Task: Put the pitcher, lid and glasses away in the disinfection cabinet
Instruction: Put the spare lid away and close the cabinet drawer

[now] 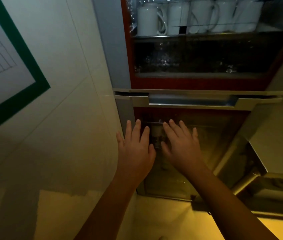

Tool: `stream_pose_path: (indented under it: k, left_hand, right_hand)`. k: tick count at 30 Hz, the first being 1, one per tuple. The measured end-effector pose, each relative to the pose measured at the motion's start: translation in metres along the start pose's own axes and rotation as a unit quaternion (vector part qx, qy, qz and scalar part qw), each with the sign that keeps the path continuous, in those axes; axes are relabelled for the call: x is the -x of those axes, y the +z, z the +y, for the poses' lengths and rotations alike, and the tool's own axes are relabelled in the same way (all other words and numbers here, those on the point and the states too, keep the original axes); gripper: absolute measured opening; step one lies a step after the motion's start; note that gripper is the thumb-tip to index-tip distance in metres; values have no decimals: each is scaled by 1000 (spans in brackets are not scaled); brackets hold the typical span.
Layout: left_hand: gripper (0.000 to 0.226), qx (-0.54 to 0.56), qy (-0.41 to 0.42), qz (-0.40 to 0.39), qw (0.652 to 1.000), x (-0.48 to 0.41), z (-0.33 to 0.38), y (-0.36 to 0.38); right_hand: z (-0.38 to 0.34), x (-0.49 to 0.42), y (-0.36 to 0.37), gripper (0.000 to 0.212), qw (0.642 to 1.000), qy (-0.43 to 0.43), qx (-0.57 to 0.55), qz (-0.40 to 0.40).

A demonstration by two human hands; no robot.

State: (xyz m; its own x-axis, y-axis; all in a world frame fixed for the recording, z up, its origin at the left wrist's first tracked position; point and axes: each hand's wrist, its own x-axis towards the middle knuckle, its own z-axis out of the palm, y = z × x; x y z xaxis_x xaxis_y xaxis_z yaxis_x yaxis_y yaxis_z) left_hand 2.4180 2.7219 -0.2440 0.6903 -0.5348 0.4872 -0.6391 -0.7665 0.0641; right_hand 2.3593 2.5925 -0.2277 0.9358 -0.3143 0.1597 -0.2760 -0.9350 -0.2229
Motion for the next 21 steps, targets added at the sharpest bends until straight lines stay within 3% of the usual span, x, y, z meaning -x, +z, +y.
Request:
stream_pose_path:
  k: [9,14,17,21]
  left_hand:
    - [43,62,96,-32,993,38,49,-10]
    - [49,87,130,-74,985,54,69,-16]
    - [41,107,144,-61,982,58,80,-16]
    - [47,132,147,-70,978,59,99,-21]
  right_hand:
    - [14,81,-10,61,995,95,21,-1]
    - [23,111,-19,60,991,135,16,21]
    - [29,125,-23,59,988,147,3,42]
    - [39,137,-28,58,985,166,6,52]
